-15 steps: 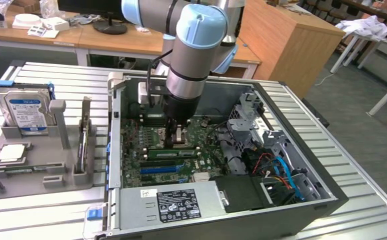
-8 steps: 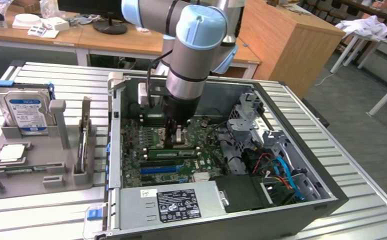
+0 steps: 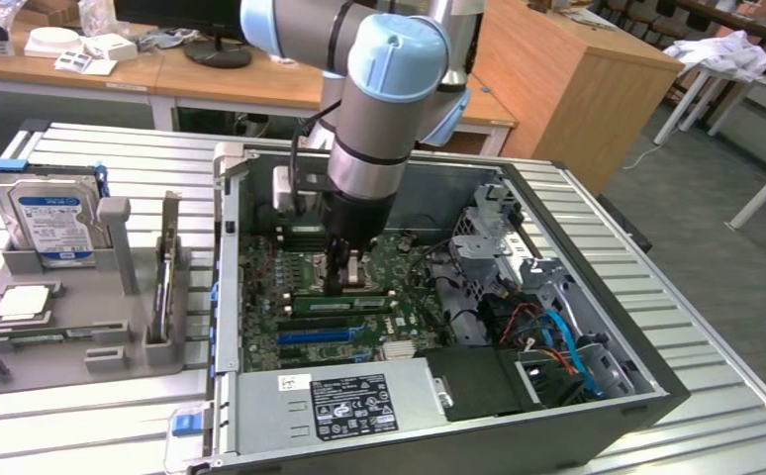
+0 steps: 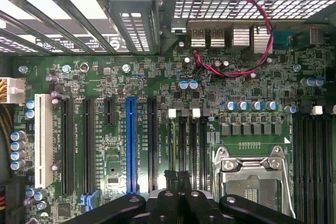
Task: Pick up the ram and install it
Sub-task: 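Press down the ram until it locks into place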
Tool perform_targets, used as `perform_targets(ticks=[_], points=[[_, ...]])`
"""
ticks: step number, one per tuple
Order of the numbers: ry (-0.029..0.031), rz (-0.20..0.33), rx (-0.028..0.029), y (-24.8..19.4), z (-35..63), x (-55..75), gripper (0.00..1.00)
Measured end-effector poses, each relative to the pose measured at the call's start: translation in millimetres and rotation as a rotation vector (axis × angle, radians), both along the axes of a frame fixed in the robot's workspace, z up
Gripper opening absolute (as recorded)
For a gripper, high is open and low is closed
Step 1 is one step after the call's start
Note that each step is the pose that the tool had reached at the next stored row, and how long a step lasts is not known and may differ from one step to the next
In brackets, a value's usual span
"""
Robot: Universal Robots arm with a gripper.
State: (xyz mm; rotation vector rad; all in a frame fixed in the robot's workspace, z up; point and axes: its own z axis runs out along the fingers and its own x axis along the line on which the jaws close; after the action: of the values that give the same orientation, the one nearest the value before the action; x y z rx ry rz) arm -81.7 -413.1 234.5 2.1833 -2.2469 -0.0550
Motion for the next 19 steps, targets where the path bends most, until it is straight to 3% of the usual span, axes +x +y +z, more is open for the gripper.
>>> perform_targets(ticks=[19], points=[[0.0001, 0.000, -0.0001, 0.0, -4.0, 0.0, 0.11]])
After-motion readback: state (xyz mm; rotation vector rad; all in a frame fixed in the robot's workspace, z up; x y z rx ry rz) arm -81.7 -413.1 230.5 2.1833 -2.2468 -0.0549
